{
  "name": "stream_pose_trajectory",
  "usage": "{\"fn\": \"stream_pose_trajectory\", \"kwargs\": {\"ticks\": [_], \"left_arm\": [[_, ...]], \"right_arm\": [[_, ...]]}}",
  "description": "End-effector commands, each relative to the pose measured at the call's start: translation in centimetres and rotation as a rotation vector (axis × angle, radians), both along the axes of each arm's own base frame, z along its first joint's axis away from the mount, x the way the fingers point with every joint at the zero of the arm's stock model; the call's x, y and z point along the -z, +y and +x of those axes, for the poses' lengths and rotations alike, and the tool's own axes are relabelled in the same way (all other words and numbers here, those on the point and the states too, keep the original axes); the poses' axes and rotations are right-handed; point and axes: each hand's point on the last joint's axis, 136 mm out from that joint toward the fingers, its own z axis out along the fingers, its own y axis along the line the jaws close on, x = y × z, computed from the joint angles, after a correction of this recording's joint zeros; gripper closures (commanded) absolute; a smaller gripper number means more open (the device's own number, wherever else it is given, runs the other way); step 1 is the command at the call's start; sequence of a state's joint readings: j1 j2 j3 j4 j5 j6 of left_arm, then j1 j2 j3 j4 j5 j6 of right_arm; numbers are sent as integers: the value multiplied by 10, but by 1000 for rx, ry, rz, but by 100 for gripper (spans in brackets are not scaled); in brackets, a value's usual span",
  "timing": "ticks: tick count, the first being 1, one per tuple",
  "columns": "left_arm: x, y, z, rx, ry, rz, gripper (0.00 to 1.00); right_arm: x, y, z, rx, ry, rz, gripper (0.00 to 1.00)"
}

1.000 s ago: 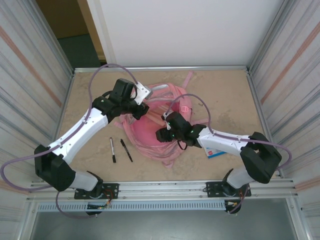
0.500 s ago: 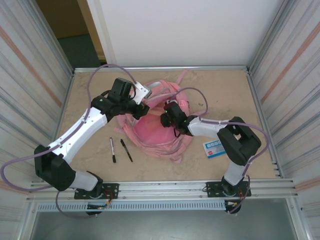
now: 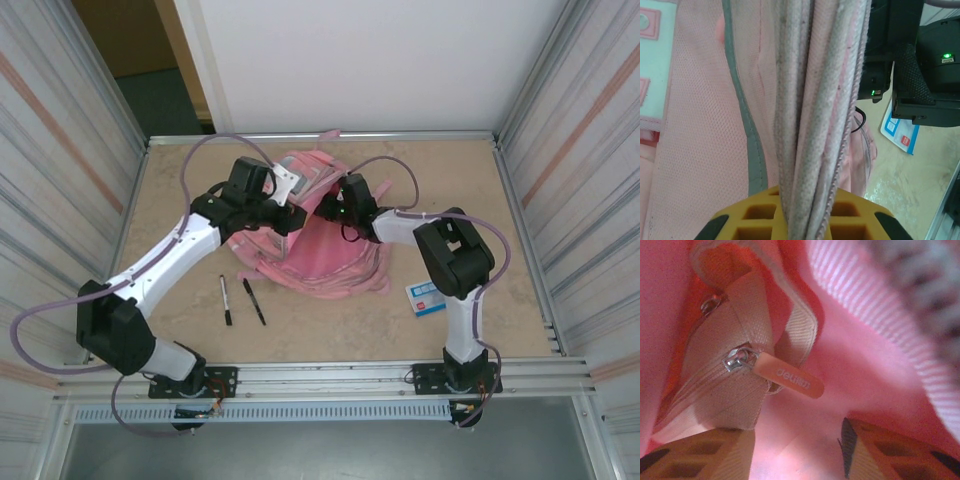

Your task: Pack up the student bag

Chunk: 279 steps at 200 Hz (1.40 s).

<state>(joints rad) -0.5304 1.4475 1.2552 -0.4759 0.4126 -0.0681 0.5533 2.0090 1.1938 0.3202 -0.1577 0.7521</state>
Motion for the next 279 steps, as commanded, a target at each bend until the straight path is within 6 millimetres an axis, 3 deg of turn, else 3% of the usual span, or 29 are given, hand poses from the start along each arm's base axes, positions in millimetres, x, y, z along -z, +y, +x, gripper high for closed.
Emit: {"fn": "stream_pose_trajectory", "kwargs": {"ticks": [1,30,46,63,82,104,128,132,133,134,135,138,158,184,204,226,237,241,256,279], "left_arm": [[-31,-29,-4,104,-56,-137,98],[-9,-29,22,-14,-51,-53,83],[2,-43,28,-17,-54,-6,79],[11,-58,29,-21,-13,0,68],[27,-66,24,-31,25,40,53],[30,-68,8,-17,102,-6,43],[23,-48,-21,-56,159,-54,37],[19,-42,-25,-70,159,-56,31],[19,-40,-27,-74,160,-52,27],[18,-38,-29,-76,161,-49,15],[17,-37,-30,-78,160,-47,8],[16,-33,-35,-80,159,-37,2],[5,-10,-73,-28,80,80,1],[9,39,-76,-169,50,128,1],[24,81,-56,-392,161,15,1],[36,118,-18,-556,283,-199,1],[55,149,-1,-712,270,-73,1],[59,154,4,-725,254,-28,1],[79,160,20,-753,288,58,1],[99,142,49,-708,307,3,1]], "right_arm": [[-21,-13,-17,6,59,136,46],[-36,-39,-63,-31,92,153,43],[-29,-61,-92,-64,163,108,41],[-15,-99,-120,-32,204,-18,40],[-14,-136,-149,-10,226,-209,37],[-23,-168,-169,26,204,-319,35],[-38,-197,-180,114,154,-333,32],[-41,-198,-182,119,145,-328,31],[-42,-199,-182,121,141,-326,31],[-43,-199,-183,121,139,-324,31],[-44,-200,-183,123,134,-322,30],[-46,-200,-184,123,125,-318,30],[-66,-197,-184,115,43,-279,25],[-82,-192,-177,92,5,-279,22],[-84,-190,-168,105,1,-290,21],[-76,-192,-160,155,43,-307,21],[-77,-193,-158,190,65,-335,1],[-76,-191,-158,191,79,-345,1],[-75,-179,-156,175,99,-385,1],[-68,-153,-155,121,87,-479,1]]}}
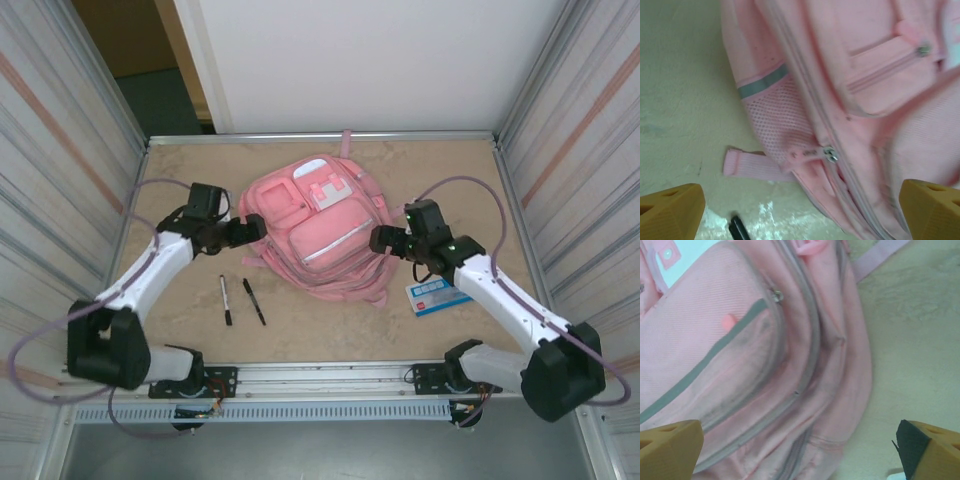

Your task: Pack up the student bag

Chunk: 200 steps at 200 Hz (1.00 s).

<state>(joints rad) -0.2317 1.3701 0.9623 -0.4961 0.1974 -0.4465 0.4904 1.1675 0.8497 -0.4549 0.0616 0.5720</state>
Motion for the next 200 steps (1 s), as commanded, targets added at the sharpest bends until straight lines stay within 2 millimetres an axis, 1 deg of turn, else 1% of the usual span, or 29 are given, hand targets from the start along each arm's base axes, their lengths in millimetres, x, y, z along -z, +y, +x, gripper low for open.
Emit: {"fn": "stream_pose_trajectory", "kwargs": {"ticks": [1,20,32,41,54,63,69,86,102,112,122,131,149,164,172,177,188,200], "left_arm": [[-2,-12,35,-2,-63,-42,1],[13,-25,50,31,-45,-62,1],[25,-30,52,40,-18,-71,4],[33,-34,50,43,8,-92,7],[42,-50,41,69,60,-159,13],[44,-64,31,103,88,-194,14],[46,-73,23,129,101,-197,14],[48,-87,0,171,112,-137,14],[54,-95,-18,176,131,-106,18],[57,-107,-28,187,159,-126,19],[57,-118,-37,212,178,-146,19],[57,-123,-44,219,187,-147,20],[53,-137,-60,247,185,-151,20],[49,-150,-71,271,174,-161,21],[47,-161,-74,291,153,-179,24],[47,-169,-76,304,145,-190,25],[46,-185,-81,319,161,-224,25],[40,-200,-84,358,171,-256,22]], "right_arm": [[2,13,2,8,-1,-110,1],[15,17,5,29,14,-219,1],[28,28,4,0,77,-203,1],[39,44,2,-45,129,-153,1],[55,65,-1,-108,183,-86,1],[66,74,-2,-146,200,-91,1],[73,77,0,-161,205,-115,1],[95,73,10,-146,251,-159,1],[120,74,20,-141,331,-90,1],[136,75,28,-135,366,-47,1],[148,73,38,-118,396,-21,1],[157,71,46,-105,411,-15,1],[165,75,64,-98,423,23,1],[164,79,82,-91,413,45,1],[164,75,93,-63,401,28,1],[166,68,101,-30,397,2,1],[167,59,114,14,392,-19,1],[168,55,125,38,398,4,1]]}}
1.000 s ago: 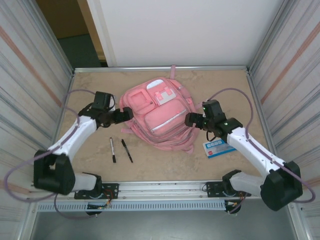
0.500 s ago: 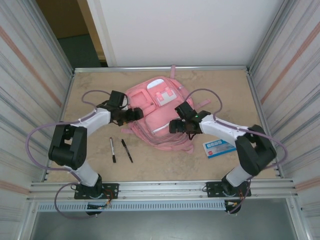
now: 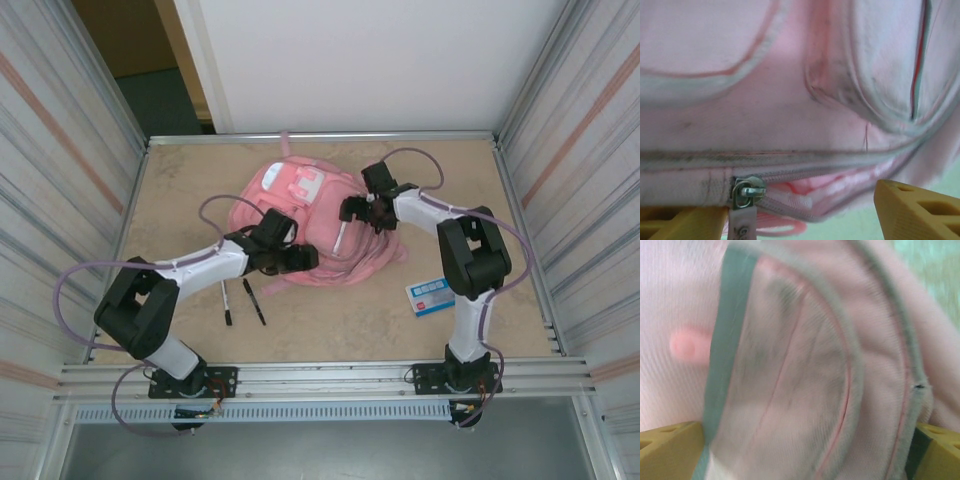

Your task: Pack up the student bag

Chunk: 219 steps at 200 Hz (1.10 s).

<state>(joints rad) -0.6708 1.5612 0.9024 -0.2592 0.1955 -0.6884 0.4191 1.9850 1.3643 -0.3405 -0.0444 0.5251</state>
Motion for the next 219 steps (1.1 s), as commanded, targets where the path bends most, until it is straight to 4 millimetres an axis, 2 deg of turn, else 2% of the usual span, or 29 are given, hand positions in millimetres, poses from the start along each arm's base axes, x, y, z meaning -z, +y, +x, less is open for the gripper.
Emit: {"fn": "stream_pose_trajectory", "kwargs": {"ticks": [1,14,44,67,88,104,125,140,155,172,188,219], "left_arm": [[-18,-53,-27,116,73,-167,22],[-24,-52,-27,119,42,-134,21],[-38,-21,-18,44,-20,-57,20],[-56,2,-20,-2,-61,-33,19],[-82,21,-21,-35,-131,-72,16],[-91,47,-19,-90,-183,-67,11],[-80,113,-8,-327,-200,36,15],[-70,138,5,-396,-204,12,16],[-67,143,15,-398,-203,-9,16],[-56,142,22,-372,-181,32,16],[-42,135,28,-331,-128,48,16],[-10,126,47,-348,-65,26,20]], "right_arm": [[66,-4,-19,76,203,26,1],[66,-7,-14,107,210,57,1],[51,-11,-17,134,201,80,1],[29,-18,-24,121,179,53,1],[8,-30,-36,115,152,9,1],[-11,-38,-46,101,129,-29,1],[-39,-55,-65,126,61,-160,1],[-60,-59,-80,114,-54,-293,1],[-80,-58,-99,89,-143,-403,1],[-94,-54,-119,76,-203,-431,1],[-90,-47,-134,46,-207,-372,1],[-83,-40,-163,64,-188,-148,1]]}}
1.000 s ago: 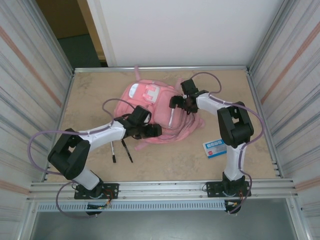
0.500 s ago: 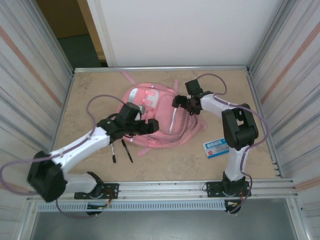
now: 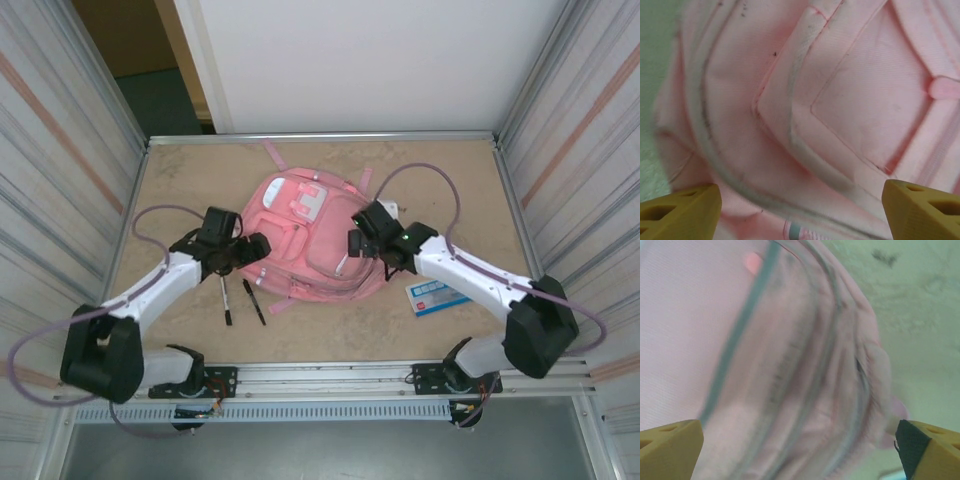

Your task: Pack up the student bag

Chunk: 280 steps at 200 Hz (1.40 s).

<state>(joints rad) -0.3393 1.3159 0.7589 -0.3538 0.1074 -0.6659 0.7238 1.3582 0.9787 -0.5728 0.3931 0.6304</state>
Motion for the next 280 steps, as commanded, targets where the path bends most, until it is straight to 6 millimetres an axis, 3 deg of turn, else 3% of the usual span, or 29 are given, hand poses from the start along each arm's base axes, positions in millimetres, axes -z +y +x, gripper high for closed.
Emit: {"fn": "stream_pose_trajectory", "kwargs": {"ticks": [1,33,60,80,87,108,126,153,198,246,280], "left_arm": [[4,-10,22,15,-22,-44,19],[26,-21,33,18,52,-76,22],[34,-38,43,66,86,-125,25],[42,-41,47,53,93,-140,29],[46,-41,49,42,84,-141,33],[64,-39,60,-5,100,-134,43],[73,-51,65,-4,118,-190,48],[74,-63,62,20,131,-249,70],[63,-50,41,9,106,-217,85],[46,-72,12,57,118,-264,89],[32,-87,-6,76,108,-270,88]], "right_arm": [[4,-6,-17,43,6,121,1],[13,3,-32,-7,34,210,1],[35,15,-34,-25,91,247,1],[57,39,-33,-25,189,357,1],[68,47,-36,-22,234,400,8],[86,57,-47,-5,319,424,10],[87,48,-53,16,308,356,5],[91,41,-57,17,315,345,8],[102,57,-36,-5,344,358,14],[124,74,0,4,400,433,17],[125,69,29,13,397,470,19]]}}
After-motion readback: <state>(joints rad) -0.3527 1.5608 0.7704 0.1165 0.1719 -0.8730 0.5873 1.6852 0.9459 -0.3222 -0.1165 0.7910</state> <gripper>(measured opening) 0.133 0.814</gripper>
